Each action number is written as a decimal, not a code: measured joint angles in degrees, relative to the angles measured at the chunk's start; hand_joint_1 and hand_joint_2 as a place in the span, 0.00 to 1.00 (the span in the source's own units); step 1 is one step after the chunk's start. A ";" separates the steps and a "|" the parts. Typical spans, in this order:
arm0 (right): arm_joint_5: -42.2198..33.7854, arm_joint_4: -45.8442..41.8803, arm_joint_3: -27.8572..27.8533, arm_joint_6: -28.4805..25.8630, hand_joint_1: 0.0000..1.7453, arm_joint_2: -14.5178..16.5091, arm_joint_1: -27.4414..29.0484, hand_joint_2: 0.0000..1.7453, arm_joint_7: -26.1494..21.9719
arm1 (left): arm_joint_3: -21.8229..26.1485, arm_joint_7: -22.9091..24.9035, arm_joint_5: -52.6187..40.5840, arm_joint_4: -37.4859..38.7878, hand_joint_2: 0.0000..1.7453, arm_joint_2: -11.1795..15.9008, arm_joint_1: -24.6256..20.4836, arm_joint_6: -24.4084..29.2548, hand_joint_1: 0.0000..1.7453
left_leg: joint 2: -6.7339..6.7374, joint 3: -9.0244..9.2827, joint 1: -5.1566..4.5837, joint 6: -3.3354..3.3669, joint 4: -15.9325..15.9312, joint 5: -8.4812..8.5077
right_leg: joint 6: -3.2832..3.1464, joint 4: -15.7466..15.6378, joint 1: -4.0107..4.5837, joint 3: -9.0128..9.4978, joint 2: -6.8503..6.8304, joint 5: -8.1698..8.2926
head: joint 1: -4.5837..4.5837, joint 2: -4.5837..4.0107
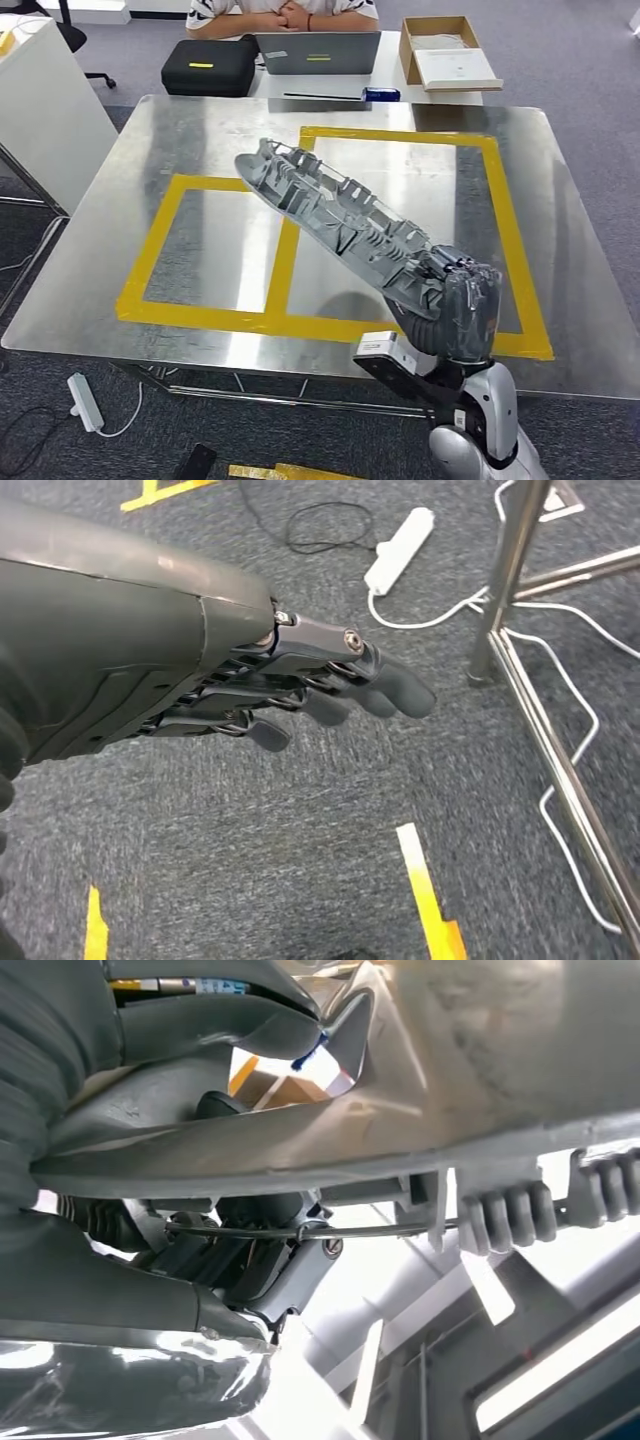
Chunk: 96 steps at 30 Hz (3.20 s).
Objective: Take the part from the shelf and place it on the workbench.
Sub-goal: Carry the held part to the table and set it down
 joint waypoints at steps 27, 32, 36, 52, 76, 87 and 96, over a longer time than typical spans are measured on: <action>18.82 24.78 13.37 12.46 1.00 2.37 -25.25 1.00 14.63 | -22.51 3.76 15.33 2.21 1.00 7.58 -2.25 2.33 0.00 | -0.80 -1.12 0.27 0.87 -0.01 1.01 | 0.34 1.25 0.38 -2.01 -0.09 1.17 | 0.29 0.00; 23.65 27.91 13.04 15.80 1.00 2.97 -27.72 1.00 18.40 | -25.51 4.48 17.66 2.27 1.00 8.83 -2.36 3.25 0.00 | -0.73 -2.20 0.30 -0.62 2.11 -0.54 | -0.70 -0.20 0.06 -1.27 -0.02 1.19 | 0.11 0.00; 24.83 31.43 12.32 18.27 1.00 3.36 -28.69 1.00 20.06 | -27.45 5.17 18.86 2.27 1.00 9.53 -2.28 3.43 0.00 | -0.75 -8.16 0.72 -1.54 15.04 -6.39 | -1.13 -0.27 -0.08 -1.16 -0.03 1.24 | -0.16 0.00; 26.15 39.44 5.92 20.93 1.00 3.68 -29.65 1.00 23.96 | -29.99 6.00 21.57 2.03 1.00 10.95 -1.84 1.70 0.00 | -0.82 -2.44 0.67 1.39 0.99 1.43 | 1.23 17.53 0.10 -9.94 0.32 -6.53 | 0.28 0.00; 24.46 42.69 6.19 26.46 0.29 5.16 -27.36 1.00 22.60 | -31.07 8.69 22.61 -0.05 0.00 11.91 -1.14 1.36 0.00 | -0.92 -2.12 0.76 -0.13 1.22 0.91 | 0.45 0.66 0.36 -1.84 0.34 0.90 | -0.23 0.00; 18.03 44.51 8.87 33.10 0.00 5.18 -26.81 0.00 18.58 | -31.03 9.61 21.04 -0.49 0.00 11.44 -1.40 1.98 0.00 | -0.84 -2.06 0.50 0.95 1.00 1.19 | 0.46 3.89 0.45 -3.11 0.04 0.10 | 0.13 0.00; 17.25 44.52 10.53 33.24 0.00 5.20 -27.08 0.00 18.81 | -30.84 9.67 20.51 -0.94 0.00 11.33 -1.15 2.03 0.00 | -0.83 -7.33 0.81 -1.72 12.22 -5.05 | -1.29 -0.16 0.24 -1.00 -0.01 1.16 | -0.48 0.00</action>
